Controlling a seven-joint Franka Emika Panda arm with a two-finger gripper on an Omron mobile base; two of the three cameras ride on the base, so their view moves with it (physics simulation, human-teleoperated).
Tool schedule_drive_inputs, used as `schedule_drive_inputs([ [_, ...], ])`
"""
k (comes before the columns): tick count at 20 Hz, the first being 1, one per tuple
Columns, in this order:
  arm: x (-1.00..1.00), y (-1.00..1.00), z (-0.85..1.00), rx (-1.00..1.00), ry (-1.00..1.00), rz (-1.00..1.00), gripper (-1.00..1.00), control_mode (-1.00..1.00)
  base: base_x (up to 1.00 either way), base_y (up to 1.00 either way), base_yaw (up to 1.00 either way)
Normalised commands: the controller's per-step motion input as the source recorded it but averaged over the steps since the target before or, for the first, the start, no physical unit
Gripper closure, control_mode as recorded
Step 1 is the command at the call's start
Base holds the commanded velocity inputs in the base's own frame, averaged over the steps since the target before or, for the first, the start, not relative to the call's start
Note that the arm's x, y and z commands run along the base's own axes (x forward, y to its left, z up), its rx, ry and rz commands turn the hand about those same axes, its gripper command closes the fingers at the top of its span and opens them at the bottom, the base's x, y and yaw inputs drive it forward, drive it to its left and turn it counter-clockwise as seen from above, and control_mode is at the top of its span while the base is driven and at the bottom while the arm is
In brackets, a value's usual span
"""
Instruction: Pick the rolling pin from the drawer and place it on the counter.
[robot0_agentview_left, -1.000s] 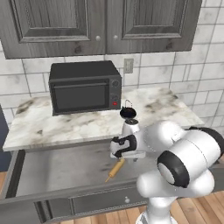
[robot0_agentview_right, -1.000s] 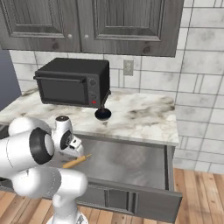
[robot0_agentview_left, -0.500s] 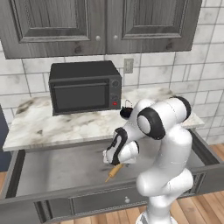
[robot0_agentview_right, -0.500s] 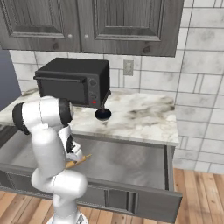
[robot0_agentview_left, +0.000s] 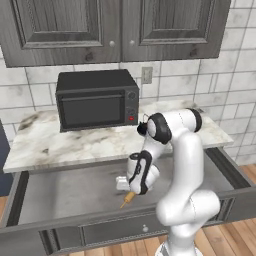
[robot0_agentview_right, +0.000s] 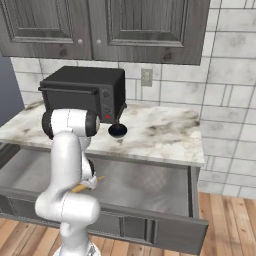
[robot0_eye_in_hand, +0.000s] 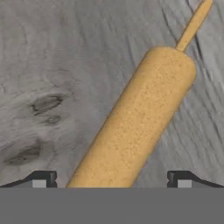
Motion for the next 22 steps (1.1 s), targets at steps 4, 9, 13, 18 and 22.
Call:
schedule_drive_inputs([
  [4, 0.24, 0.1, -0.48, 0.0, 0.0, -0.02, -1.0, -1.0, 0.0, 0.0, 0.0],
  [9, -0.09, 0.0, -0.36, 0.0, -0.02, -0.01, 1.0, -1.0, 0.0, 0.0, 0.0],
  [13, -0.4, -0.2, -0.03, 0.07, -0.12, -0.01, 1.0, -1.0, 0.0, 0.0, 0.0],
  [18, -0.41, -0.27, 0.46, 0.2, -0.12, -0.03, 1.0, -1.0, 0.0, 0.0, 0.0],
  [22, -0.12, -0.03, 1.0, 0.17, -0.13, -0.09, 1.0, -1.0, 0.0, 0.0, 0.0],
])
